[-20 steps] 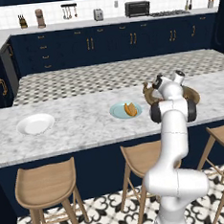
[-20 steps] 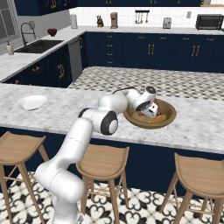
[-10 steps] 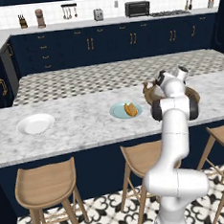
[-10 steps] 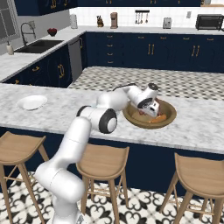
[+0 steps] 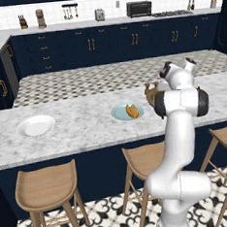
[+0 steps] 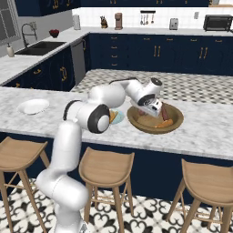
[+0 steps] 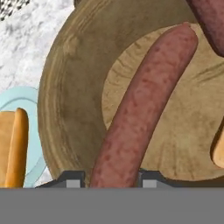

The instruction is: Place one bun and one sausage from the bowl on each plate.

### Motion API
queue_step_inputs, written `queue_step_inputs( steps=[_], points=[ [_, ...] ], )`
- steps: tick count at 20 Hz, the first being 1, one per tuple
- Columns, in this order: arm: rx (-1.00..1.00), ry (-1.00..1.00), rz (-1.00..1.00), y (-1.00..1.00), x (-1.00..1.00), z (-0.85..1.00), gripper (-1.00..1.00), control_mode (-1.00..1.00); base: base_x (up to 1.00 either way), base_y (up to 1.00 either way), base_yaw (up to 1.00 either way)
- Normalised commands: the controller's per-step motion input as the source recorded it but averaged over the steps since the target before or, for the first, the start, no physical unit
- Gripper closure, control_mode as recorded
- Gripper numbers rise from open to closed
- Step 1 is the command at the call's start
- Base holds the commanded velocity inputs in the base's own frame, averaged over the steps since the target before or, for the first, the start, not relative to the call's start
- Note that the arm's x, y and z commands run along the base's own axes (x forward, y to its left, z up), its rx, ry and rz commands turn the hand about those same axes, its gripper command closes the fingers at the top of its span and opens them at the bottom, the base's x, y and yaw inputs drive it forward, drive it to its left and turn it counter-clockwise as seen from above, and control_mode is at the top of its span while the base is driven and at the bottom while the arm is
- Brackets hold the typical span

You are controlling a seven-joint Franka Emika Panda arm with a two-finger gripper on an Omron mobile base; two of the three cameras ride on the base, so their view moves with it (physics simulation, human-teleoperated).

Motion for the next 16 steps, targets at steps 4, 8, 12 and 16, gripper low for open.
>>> queue_step_inputs(
  steps=[4, 8, 12, 16],
  points=[
    [-0.05, 0.03, 0.04, 0.93, -0.24, 0.53, 1.00, -1.00, 0.00, 0.00, 0.00],
    [-0.06, 0.00, 0.11, 0.97, -0.15, 0.34, 1.00, -1.00, 0.00, 0.00, 0.00],
    [-0.02, 0.02, 0.17, 0.96, 0.00, 0.22, 1.00, -1.00, 0.00, 0.00, 0.00],
    [-0.07, 0.01, 0.18, 1.00, 0.00, 0.00, 1.00, -1.00, 0.00, 0.00, 0.00]
  ],
)
